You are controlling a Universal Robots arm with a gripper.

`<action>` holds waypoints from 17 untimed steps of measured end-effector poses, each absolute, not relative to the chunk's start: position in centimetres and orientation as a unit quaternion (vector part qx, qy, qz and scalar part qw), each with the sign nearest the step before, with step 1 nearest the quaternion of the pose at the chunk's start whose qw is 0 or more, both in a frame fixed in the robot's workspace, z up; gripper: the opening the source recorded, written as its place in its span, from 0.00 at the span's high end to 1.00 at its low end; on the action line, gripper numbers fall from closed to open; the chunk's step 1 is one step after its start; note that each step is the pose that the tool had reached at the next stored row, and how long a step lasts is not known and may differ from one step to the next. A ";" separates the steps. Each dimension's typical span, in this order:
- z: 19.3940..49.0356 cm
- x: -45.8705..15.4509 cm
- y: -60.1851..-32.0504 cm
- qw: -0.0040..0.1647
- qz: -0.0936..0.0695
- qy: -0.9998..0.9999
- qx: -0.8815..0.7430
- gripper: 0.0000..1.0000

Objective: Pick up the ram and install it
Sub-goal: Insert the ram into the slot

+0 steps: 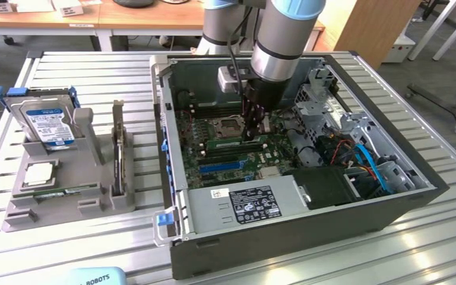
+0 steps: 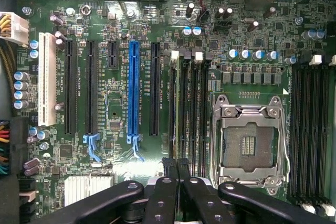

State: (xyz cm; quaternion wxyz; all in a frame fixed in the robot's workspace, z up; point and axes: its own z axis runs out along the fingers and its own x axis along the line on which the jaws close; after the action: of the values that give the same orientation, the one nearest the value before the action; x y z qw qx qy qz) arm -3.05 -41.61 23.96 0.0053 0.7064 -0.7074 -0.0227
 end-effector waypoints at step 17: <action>23.6 -3.1 -41.6 0.005 -0.023 -0.708 0.706 0.88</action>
State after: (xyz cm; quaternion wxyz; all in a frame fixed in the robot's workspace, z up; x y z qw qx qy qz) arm -3.05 -41.61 23.61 0.0054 0.7063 -0.7076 -0.0227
